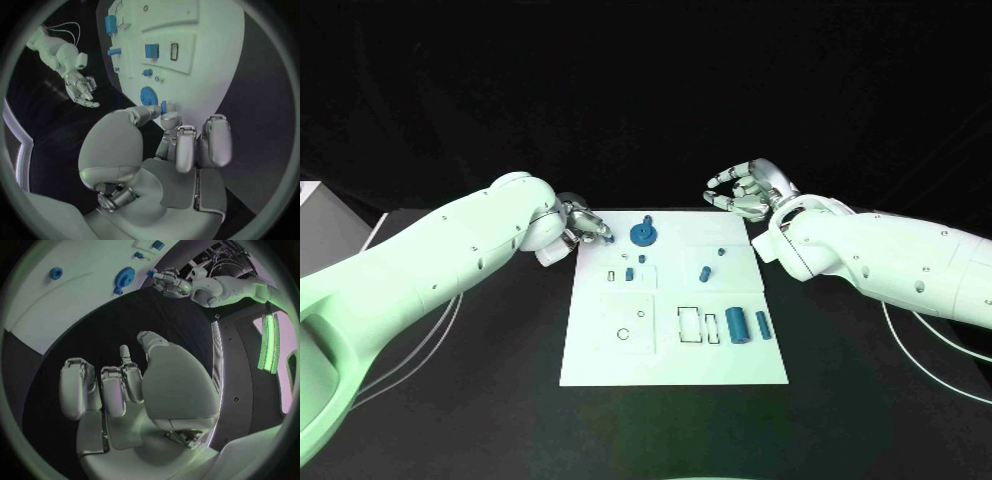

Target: Assemble the parts on the task board

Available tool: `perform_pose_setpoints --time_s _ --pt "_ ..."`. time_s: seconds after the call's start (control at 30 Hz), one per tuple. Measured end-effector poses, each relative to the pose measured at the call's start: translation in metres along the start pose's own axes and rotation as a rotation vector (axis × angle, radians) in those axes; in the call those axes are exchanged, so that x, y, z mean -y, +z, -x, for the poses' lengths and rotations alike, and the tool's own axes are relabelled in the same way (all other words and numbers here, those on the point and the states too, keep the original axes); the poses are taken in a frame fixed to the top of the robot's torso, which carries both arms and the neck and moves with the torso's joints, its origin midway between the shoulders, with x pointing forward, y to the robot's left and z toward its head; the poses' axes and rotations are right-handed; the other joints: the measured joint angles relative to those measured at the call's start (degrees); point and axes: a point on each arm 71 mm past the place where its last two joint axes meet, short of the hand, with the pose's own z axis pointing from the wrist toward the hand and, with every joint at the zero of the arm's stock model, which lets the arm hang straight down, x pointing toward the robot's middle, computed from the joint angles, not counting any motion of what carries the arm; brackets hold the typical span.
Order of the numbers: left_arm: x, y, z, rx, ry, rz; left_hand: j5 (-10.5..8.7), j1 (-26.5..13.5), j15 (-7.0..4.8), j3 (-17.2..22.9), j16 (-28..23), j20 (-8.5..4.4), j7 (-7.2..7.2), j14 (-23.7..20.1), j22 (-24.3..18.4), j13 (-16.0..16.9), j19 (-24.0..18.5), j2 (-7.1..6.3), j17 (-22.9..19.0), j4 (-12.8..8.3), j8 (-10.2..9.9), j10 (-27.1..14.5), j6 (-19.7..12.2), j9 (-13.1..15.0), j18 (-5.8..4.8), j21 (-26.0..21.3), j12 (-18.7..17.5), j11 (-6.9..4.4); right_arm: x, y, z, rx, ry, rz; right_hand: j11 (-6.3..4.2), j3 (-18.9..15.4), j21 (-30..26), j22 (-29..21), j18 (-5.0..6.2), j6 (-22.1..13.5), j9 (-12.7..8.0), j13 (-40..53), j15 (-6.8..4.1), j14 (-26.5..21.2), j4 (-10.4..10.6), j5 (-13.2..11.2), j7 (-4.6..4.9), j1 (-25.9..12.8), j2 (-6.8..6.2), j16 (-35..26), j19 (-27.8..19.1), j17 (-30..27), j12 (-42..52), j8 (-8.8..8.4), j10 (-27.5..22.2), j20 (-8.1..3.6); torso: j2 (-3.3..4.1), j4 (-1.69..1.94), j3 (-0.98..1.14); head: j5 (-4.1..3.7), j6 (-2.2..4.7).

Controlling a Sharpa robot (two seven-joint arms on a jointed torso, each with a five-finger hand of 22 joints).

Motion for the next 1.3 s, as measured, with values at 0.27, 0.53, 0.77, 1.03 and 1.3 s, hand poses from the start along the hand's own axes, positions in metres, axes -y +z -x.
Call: perform_pose_setpoints --time_s 0.27,0.53,0.77,1.03,1.3 --pt "-0.002 -0.017 -0.010 -0.033 0.040 -0.042 3.37 -1.71 -0.36 -0.18 0.28 -0.49 0.01 -0.18 -0.01 -0.36 0.49 -0.16 0.00 -0.18 0.67 1.00 0.40 0.00 0.00 0.57 0.00 -0.59 0.005 -0.002 0.002 0.000 -0.003 -0.011 0.00 0.00 0.00 -0.01 0.00 0.00 0.05 -0.01 0.00 0.00 0.00 0.00 0.00 0.00 0.00 0.00 0.00 0.00 0.00 0.00 0.00 0.00 -0.54 0.13 -0.04 0.13 -0.38" --pt "-0.010 -0.029 -0.030 -0.043 0.099 -0.062 4.31 -2.30 -0.57 -0.32 0.28 -0.79 -0.40 0.03 -0.01 -0.01 0.79 -0.18 0.00 -0.33 0.89 1.61 0.80 -0.09 0.00 0.89 0.00 -0.80 0.011 -0.005 0.001 -0.006 -0.004 -0.023 0.00 0.00 0.00 -0.01 0.00 0.00 0.05 -0.01 0.00 0.00 0.00 0.00 0.00 0.00 0.00 0.00 0.00 0.00 0.00 0.00 0.00 0.00 -1.44 0.47 -0.21 0.24 -1.16" --pt "-0.019 -0.033 -0.047 -0.025 0.137 -0.069 4.93 -2.69 -0.57 -0.33 0.28 -0.99 -0.50 0.03 -0.01 0.44 1.00 -0.40 0.00 -0.33 0.90 2.02 1.32 -0.20 0.01 1.24 0.49 -0.83 0.015 -0.007 -0.001 -0.014 -0.003 -0.031 0.00 0.00 0.00 -0.01 0.00 0.00 0.05 -0.01 0.00 0.00 0.00 0.00 0.00 0.00 0.00 0.00 0.00 0.00 0.00 0.00 0.00 0.00 -2.10 0.78 -0.35 0.35 -1.68" --pt "-0.023 -0.031 -0.059 0.007 0.173 -0.071 4.93 -2.84 -0.77 -0.33 0.28 -1.20 -0.68 -0.18 -0.02 0.63 1.20 -0.55 0.00 -0.33 1.11 2.02 1.50 -0.24 0.00 1.24 0.49 -0.83 0.017 -0.008 -0.003 -0.021 -0.002 -0.036 0.00 0.32 0.00 -0.02 0.00 0.00 0.05 -0.02 0.00 0.00 -0.01 0.00 0.00 0.00 0.00 0.00 0.00 0.00 0.00 0.00 0.00 0.00 -2.41 0.92 -0.42 0.46 -1.85" --pt "-0.028 -0.027 -0.070 0.027 0.206 -0.065 5.25 -3.59 -0.77 -0.34 0.28 -1.41 -1.02 -0.18 -0.02 0.95 1.41 -0.70 0.00 -0.34 1.11 2.33 1.84 -0.25 0.00 1.50 0.86 -1.13 0.018 -0.008 -0.004 -0.026 -0.002 -0.037 0.00 0.32 0.00 -0.02 0.00 0.00 0.05 -0.02 0.00 0.00 -0.01 0.00 0.00 0.00 0.00 0.00 0.00 0.00 0.00 0.00 0.00 0.00 -2.31 0.91 -0.39 0.47 -1.93"
